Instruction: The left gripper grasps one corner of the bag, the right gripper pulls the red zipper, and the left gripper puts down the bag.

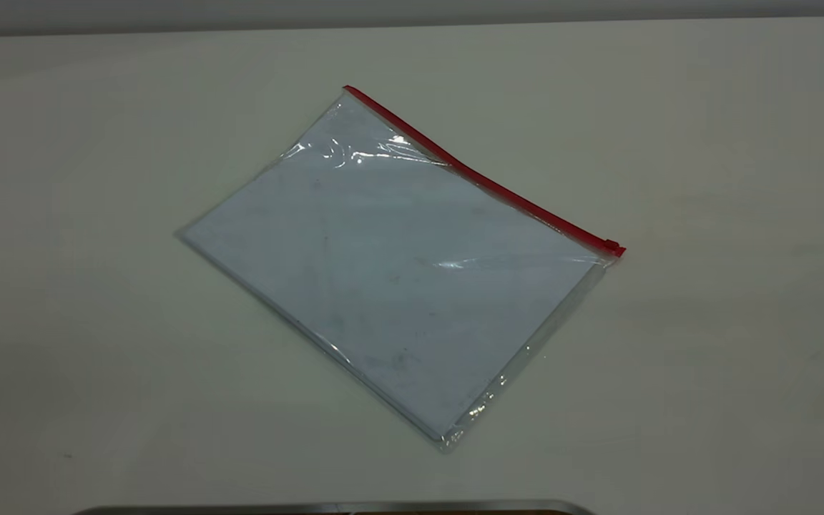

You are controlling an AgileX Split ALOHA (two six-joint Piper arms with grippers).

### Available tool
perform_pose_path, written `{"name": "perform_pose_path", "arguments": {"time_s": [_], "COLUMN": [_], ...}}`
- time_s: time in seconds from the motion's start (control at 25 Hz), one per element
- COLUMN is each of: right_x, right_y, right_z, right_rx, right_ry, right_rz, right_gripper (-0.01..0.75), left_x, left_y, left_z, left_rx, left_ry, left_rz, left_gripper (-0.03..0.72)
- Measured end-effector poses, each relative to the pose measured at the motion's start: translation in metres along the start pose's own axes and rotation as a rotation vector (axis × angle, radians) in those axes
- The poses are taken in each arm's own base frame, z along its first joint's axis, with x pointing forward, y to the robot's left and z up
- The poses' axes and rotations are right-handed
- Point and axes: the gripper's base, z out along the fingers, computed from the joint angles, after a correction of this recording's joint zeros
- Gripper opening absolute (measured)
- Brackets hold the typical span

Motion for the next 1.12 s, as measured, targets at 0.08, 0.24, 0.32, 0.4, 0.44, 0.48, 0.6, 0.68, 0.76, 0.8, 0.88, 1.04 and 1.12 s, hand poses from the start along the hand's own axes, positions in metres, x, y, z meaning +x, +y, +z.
{"name": "perform_pose_path", "arguments": {"time_s": [0.08, 0.24, 0.32, 0.4, 0.44, 0.48, 0.6, 0.68, 0.76, 0.8, 0.88, 1.04, 1.12], "right_x": [0.0004, -0.0003, -0.0008, -0.0011, -0.0011, -0.001, -0.0002, 0.0005, 0.0015, 0.0018, 0.0022, 0.0024, 0.0025], "right_y": [0.0009, 0.0018, 0.0018, 0.0016, 0.0014, 0.0009, -0.0014, -0.0037, -0.0055, -0.0062, -0.007, -0.0075, -0.0077], "right_z": [-0.0005, 0.0005, 0.0012, 0.0016, 0.0016, 0.0016, 0.0009, 0.0002, 0.0001, -0.0002, -0.0005, -0.0007, -0.0008], "right_rx": [0.055, 0.168, 0.207, 0.231, 0.239, 0.245, 0.274, 0.301, 0.322, 0.331, 0.34, 0.347, 0.35], "right_ry": [-0.004, 0.002, 0.007, 0.01, 0.011, 0.011, 0.012, 0.015, 0.016, 0.018, 0.017, 0.014, 0.015], "right_rz": [0.032, 0.1, 0.123, 0.136, 0.141, 0.151, 0.19, 0.217, 0.245, 0.253, 0.273, 0.298, 0.298], "right_gripper": [0.269, 0.242, 0.239, 0.239, 0.239, 0.239, 0.239, 0.239, 0.239, 0.239, 0.239, 0.239, 0.239], "left_x": [0.0, 0.0, 0.0, 0.0, 0.0, 0.0, 0.0001, 0.0001, 0.0001, 0.0001, 0.0002, 0.0002, 0.0002], "left_y": [0.0, 0.0, 0.0, 0.0, 0.0, 0.0, 0.0, 0.0, 0.0, 0.0, 0.0, 0.0, 0.0], "left_z": [0.0, 0.0, 0.0, 0.0, 0.0, 0.0, 0.0, 0.0, 0.0, 0.0, 0.0, 0.0, 0.0], "left_rx": [0.0, 0.0, 0.0, 0.0, 0.0, 0.0, 0.0, 0.0, 0.0, 0.0, 0.0, 0.0, 0.0], "left_ry": [0.0, 0.0, 0.0, 0.0, 0.0, 0.0, 0.001, 0.001, 0.001, 0.001, 0.002, 0.002, 0.002], "left_rz": [0.0, -0.004, -0.004, -0.004, -0.004, -0.004, -0.004, -0.004, -0.004, -0.004, -0.004, -0.004, -0.004], "left_gripper": [0.569, 0.569, 0.569, 0.569, 0.569, 0.569, 0.569, 0.569, 0.569, 0.569, 0.569, 0.569, 0.569]}}
